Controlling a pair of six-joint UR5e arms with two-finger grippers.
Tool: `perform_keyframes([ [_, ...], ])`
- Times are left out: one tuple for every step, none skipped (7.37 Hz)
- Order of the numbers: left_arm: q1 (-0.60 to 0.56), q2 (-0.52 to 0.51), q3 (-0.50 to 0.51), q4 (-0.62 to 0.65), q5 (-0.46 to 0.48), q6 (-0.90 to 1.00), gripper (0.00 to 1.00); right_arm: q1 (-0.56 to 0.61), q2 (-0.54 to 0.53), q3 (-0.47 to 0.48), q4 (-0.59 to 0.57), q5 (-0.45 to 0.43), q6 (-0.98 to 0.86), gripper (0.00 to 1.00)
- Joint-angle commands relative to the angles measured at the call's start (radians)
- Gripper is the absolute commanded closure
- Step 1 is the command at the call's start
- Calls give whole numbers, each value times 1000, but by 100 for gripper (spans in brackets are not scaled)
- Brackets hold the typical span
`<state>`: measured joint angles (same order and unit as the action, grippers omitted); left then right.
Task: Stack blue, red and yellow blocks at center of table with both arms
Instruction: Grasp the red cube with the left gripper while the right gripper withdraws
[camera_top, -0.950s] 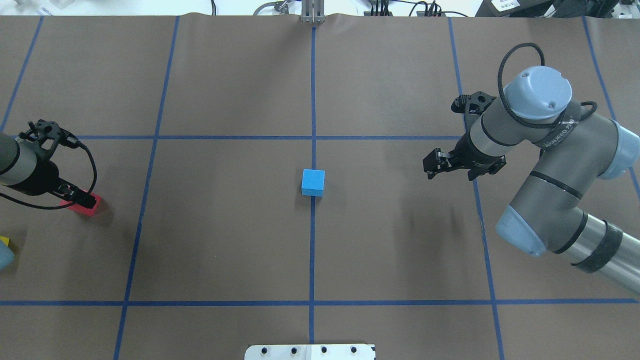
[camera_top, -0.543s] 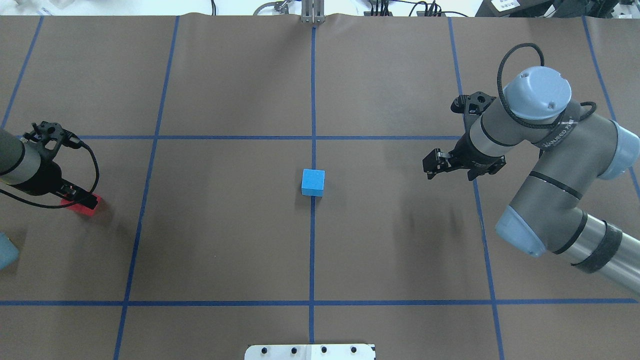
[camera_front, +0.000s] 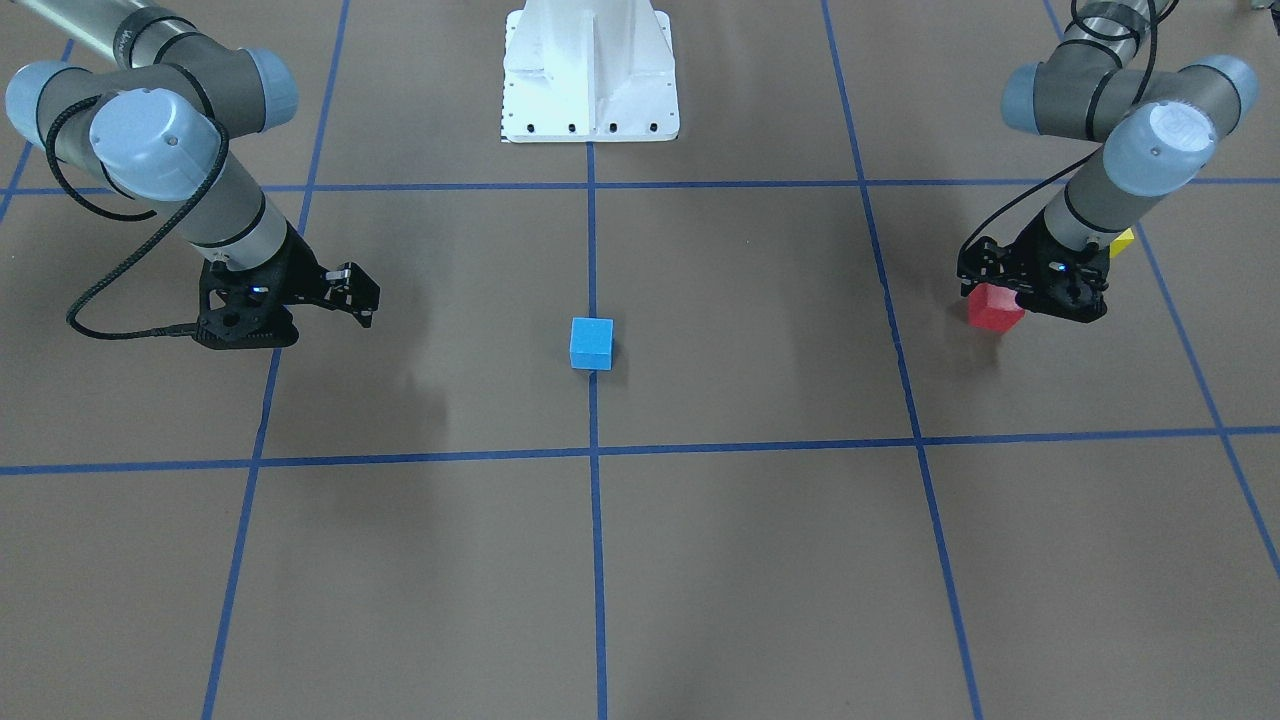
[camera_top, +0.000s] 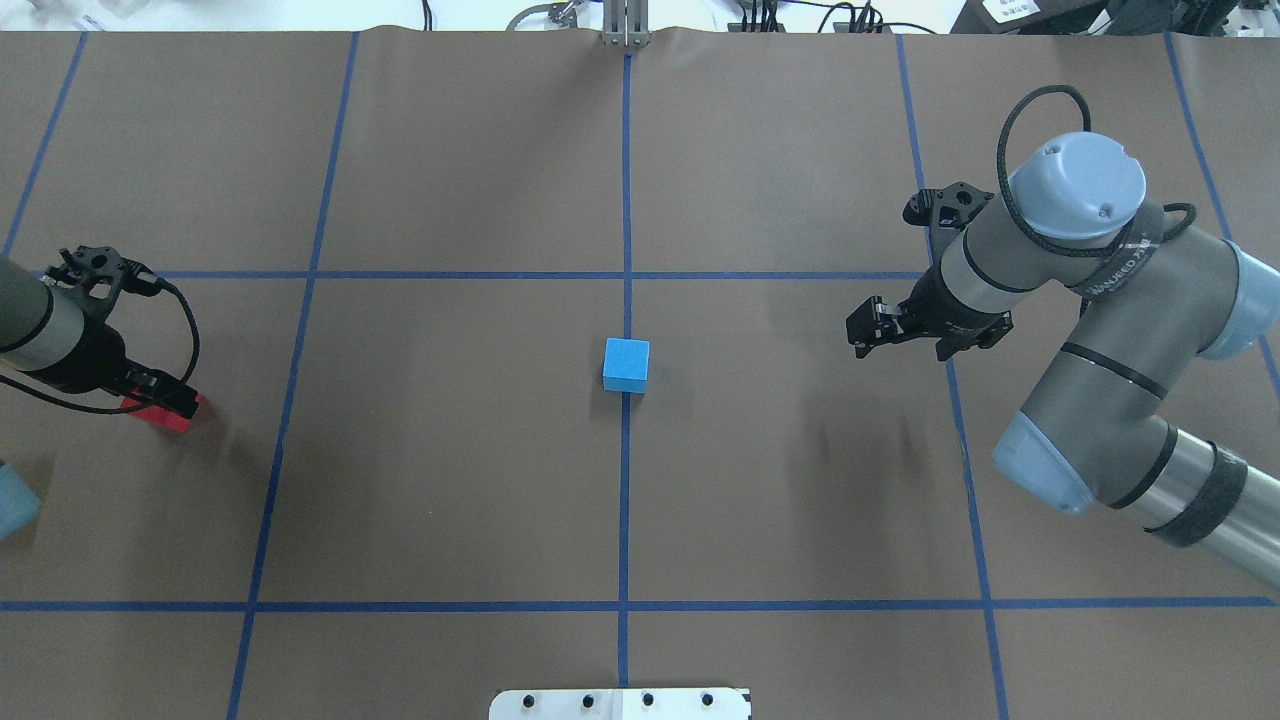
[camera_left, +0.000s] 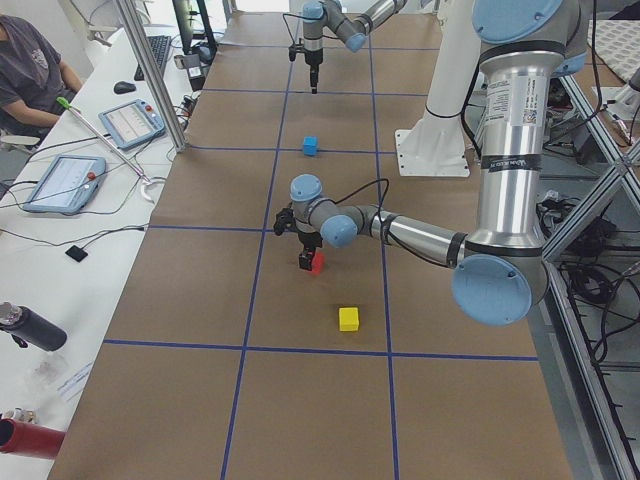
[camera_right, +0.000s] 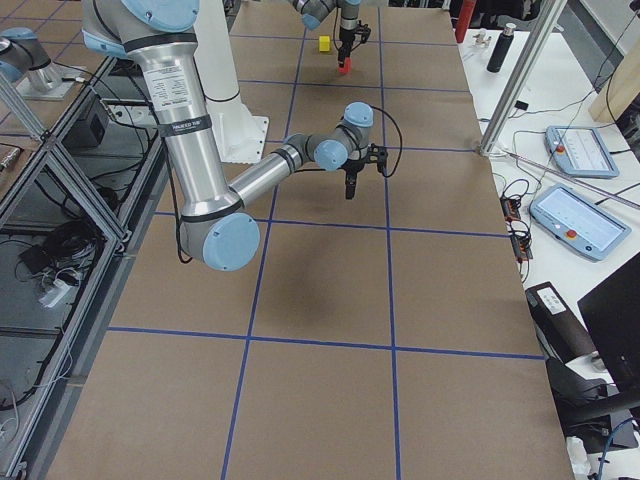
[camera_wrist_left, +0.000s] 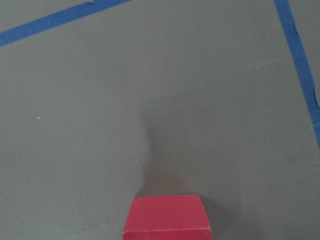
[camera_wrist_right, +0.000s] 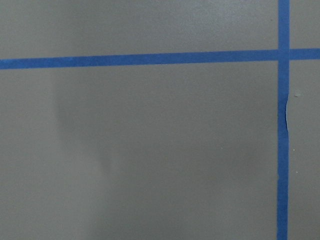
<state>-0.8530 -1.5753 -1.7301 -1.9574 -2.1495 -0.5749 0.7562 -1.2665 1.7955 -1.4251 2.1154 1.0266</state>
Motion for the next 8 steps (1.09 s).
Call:
perform_keyframes([
  [0,0,6,-2,0,0,3,0,-2,2,0,0,3,0],
  [0,0,6,0,0,0,6,2,-2,2,0,0,3,0],
  [0,0,6,-2,0,-2,20,2,-2,2,0,0,3,0],
  [0,0,4,-2,2,0,48,0,-4,1,0,-2,3,0],
  [0,0,4,-2,2,-2,86,0,-4,1,0,-11,1,0],
  [-3,3,-8,0,0,0,100,0,-4,-2,0,-12,0,0],
  [-3,1,-12,5,-3,-2,100,0,-4,-2,0,-14,0,0],
  [-9,3,-46,17,-7,-9,100,0,-4,-2,0,-14,0,0],
])
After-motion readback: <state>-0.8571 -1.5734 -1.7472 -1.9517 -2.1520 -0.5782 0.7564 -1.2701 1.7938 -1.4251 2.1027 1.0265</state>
